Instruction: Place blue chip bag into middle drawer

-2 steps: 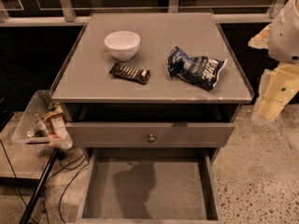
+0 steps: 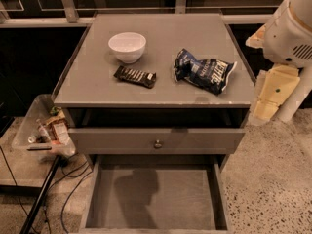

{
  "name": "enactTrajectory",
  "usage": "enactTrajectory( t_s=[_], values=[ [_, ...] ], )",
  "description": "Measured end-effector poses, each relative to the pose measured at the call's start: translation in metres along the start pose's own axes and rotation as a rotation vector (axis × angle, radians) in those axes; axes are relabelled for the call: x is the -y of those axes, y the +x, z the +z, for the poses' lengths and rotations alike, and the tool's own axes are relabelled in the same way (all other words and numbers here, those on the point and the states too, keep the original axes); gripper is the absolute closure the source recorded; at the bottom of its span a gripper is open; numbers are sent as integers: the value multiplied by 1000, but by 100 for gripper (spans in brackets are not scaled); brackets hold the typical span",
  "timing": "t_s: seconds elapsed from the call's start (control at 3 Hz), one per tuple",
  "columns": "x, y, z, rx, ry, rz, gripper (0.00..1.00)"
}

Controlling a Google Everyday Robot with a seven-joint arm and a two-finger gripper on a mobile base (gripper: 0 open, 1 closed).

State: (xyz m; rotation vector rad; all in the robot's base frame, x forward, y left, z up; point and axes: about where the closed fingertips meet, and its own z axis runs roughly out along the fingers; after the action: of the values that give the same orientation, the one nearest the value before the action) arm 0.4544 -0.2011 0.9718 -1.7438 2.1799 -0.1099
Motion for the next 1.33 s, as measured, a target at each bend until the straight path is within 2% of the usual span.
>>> enactTrajectory(
  t_s=[0.33,0.67,1.0,1.33],
  values=[
    [4,-10,22,73,34,63,0],
    [15,-10,40,149,115,153,0],
    [40,-6,49,206,228,215,0],
    [54,-13,43,234,285,214,0]
  ],
)
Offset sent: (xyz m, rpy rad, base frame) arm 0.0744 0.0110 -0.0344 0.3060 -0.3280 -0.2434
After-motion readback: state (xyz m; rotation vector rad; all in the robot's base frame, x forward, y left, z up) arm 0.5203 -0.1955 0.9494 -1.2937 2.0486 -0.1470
